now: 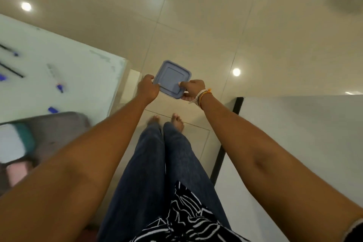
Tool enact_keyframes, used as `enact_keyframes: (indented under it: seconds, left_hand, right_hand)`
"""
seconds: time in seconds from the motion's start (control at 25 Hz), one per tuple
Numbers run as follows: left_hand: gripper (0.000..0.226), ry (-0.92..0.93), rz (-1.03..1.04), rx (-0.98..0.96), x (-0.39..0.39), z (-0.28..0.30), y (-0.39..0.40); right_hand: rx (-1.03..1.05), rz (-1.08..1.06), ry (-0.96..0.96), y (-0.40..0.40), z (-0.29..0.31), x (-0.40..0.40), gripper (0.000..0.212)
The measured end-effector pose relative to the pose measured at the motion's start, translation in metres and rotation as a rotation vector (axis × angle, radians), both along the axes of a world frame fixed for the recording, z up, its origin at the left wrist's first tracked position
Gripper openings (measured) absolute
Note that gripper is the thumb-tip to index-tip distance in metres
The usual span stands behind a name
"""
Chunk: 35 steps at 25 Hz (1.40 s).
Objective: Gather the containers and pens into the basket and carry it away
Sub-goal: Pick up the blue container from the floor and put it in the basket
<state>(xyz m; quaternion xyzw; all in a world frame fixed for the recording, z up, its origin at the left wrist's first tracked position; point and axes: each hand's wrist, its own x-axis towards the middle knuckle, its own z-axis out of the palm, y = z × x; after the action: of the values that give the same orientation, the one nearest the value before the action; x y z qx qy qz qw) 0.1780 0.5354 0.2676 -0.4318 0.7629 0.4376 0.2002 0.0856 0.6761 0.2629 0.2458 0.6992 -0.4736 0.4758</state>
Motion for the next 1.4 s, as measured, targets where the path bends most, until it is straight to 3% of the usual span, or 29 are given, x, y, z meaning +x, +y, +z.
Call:
enact_keyframes:
  seconds: [0.08,0.2,0.44,0.6,0.84,1.0,1.12,1.16,1.24,1.36,1.4]
  left_hand:
    - [0.044,0.039,0.068,-0.025,0.03,0.025,-0.001]
    - [0.041,0.063,0.153,-0.061,0.087,0.039,-0.003]
    - [0.033,0.029,0.329,-0.023,0.225,0.036,-0.03]
    - [0.029,0.004,0.39,-0.038,0.324,0.03,-0.064]
    - [0.034,0.037,0.85,0.109,0.423,0.029,-0.119]
    - [0.037,-0.004,0.851,0.106,0.471,0.011,-0.146]
    - [0.021,-0.032,0.795,0.203,0.493,-0.002,-0.157]
    - [0.009,-0.035,0.777,0.248,0.498,-0.005,-0.16]
    - [0.007,-0.039,0.756,0.299,0.509,-0.01,-0.168]
    - [0.044,-0.04,0.697,0.312,0.516,-0.006,-0.177]
    - [0.05,-0.043,0.683,0.302,0.518,-0.004,-0.179]
  right_hand:
    - [-0.027,0.022,0.02,-0.007,0.031,0.022,0.02]
    - [-0.021,0.06,0.046,-0.02,0.046,0.067,0.045]
    - [-0.033,0.071,0.043,-0.053,0.034,0.201,0.049]
    - [-0.059,0.094,0.026,-0.087,0.021,0.296,0.038]
    - [-0.038,0.443,0.271,-0.16,0.015,0.381,0.036]
    - [0.061,0.733,0.367,-0.206,0.004,0.419,0.011]
    - [0.141,0.772,0.324,-0.225,-0.013,0.443,0.033]
    - [0.166,0.774,0.313,-0.23,-0.016,0.45,0.028]
    - [0.193,0.783,0.307,-0.24,-0.022,0.462,0.015]
    - [0.198,0.895,0.29,-0.254,-0.026,0.466,0.032]
    - [0.201,0.977,0.269,-0.258,-0.022,0.467,0.026]
